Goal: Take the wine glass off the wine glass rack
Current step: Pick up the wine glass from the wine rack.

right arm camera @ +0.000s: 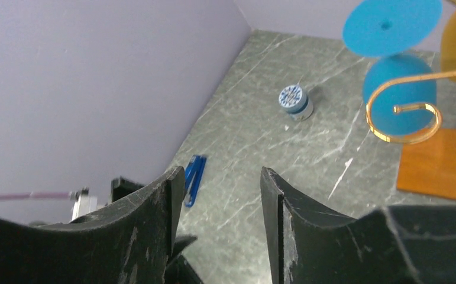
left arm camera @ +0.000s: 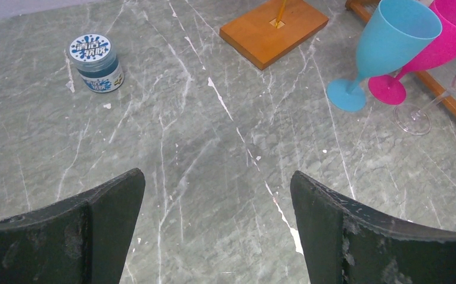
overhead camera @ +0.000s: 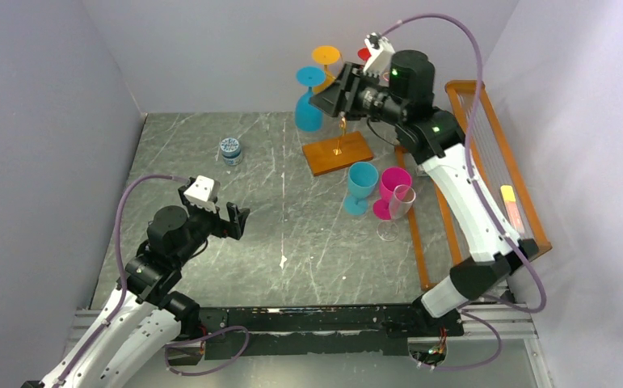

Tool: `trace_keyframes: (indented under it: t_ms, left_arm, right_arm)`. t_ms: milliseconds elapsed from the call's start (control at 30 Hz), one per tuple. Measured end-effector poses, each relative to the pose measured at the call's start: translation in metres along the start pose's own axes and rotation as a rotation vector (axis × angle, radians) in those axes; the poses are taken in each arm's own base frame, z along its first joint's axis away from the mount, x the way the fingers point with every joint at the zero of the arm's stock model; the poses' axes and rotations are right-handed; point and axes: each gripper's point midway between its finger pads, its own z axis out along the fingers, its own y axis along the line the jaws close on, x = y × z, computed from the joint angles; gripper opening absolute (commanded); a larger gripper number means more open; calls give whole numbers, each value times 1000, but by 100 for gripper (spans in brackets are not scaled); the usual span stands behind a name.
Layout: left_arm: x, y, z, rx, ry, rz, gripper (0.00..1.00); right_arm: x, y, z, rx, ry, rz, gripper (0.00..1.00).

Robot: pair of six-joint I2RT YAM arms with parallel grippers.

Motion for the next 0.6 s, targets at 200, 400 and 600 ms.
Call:
trace_keyframes:
  t_ms: [200, 400, 600]
  left_arm:
    - [1, 0, 1, -2, 6, 0, 97]
    - [1, 2, 1, -14, 7, 0, 97]
    - [2, 3, 1, -16, 11, 1, 97]
  right_arm:
    - [-13, -14, 48, 115, -59, -15, 56]
    - [-21, -62, 80, 291, -92, -27, 58]
    - [-35, -92, 90, 334, -98, -5, 57]
